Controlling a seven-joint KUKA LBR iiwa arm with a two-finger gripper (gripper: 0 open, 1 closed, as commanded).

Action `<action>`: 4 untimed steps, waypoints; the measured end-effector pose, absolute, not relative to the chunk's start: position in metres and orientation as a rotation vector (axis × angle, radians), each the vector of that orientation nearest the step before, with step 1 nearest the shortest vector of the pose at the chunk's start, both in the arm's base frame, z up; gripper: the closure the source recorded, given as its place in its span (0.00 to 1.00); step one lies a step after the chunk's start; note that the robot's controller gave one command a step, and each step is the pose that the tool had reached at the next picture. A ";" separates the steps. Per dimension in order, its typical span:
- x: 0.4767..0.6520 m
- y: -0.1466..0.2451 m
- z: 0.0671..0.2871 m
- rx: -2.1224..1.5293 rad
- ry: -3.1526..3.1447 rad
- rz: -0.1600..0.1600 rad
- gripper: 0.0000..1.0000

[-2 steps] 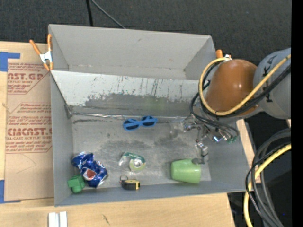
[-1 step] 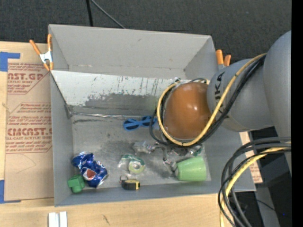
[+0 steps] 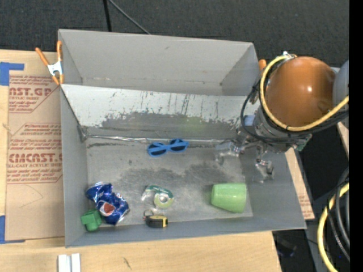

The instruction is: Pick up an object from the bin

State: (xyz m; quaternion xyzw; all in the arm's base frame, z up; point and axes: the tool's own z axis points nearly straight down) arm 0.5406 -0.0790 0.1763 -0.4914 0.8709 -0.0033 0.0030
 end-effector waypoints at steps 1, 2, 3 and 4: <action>0.509 0.029 0.094 -1.980 2.436 0.008 0.00; 0.574 -0.011 0.135 -2.046 2.374 -0.009 0.00; 0.571 0.042 0.221 -2.141 2.285 -0.005 0.00; 0.554 0.036 0.137 -2.366 2.068 0.010 0.00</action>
Offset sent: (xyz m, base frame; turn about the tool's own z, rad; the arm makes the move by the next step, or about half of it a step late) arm -0.0309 0.1036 -0.0824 -0.3357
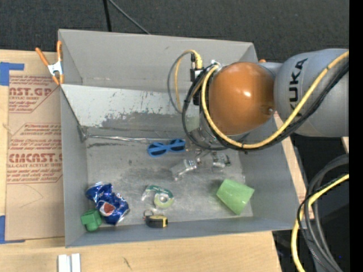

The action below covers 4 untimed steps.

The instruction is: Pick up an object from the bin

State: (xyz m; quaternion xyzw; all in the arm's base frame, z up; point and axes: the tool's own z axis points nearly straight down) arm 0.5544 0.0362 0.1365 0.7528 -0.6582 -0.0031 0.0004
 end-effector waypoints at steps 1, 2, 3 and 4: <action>0.553 -0.045 0.116 2.729 -1.553 -0.004 0.00; 0.582 -0.082 0.138 2.740 -1.541 0.005 0.00; 0.587 -0.126 0.134 2.761 -1.511 -0.005 0.00; 0.583 -0.134 0.134 2.750 -1.550 0.000 0.00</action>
Offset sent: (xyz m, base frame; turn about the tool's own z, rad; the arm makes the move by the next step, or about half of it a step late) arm -0.0006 -0.0791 -0.0192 -0.4079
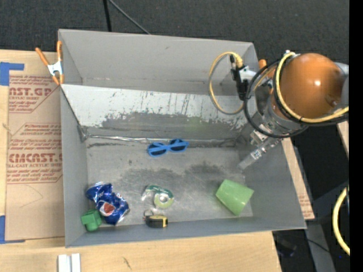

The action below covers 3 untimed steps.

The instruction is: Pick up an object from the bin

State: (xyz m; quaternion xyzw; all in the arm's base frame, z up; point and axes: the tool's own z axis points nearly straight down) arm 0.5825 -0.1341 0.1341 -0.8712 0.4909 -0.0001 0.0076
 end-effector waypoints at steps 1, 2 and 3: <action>0.522 -0.075 0.133 -2.843 1.328 0.010 0.00; 0.481 -0.120 0.103 -2.974 0.995 0.007 0.00; 0.510 -0.063 0.070 -3.133 0.226 0.005 0.00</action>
Offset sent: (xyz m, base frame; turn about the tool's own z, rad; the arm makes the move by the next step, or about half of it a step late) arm -0.0594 0.0536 -0.0007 -0.1472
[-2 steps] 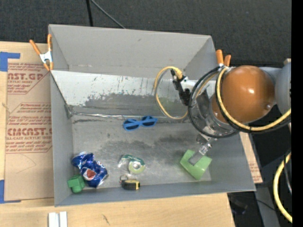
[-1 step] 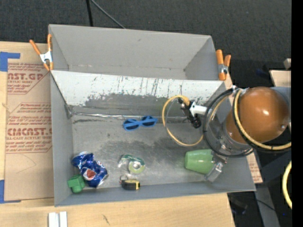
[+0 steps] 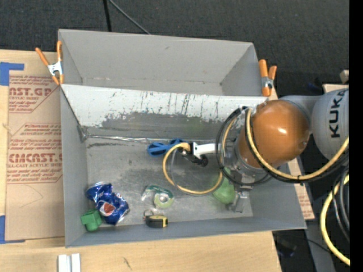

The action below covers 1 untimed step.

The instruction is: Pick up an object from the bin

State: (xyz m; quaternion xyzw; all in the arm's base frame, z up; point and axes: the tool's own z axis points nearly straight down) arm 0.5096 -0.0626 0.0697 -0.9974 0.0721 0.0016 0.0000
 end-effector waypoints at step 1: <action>0.509 -0.065 0.070 -3.137 0.232 0.008 1.00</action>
Offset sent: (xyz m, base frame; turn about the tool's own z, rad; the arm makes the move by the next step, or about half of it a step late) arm 0.0000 0.0000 0.0000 0.0000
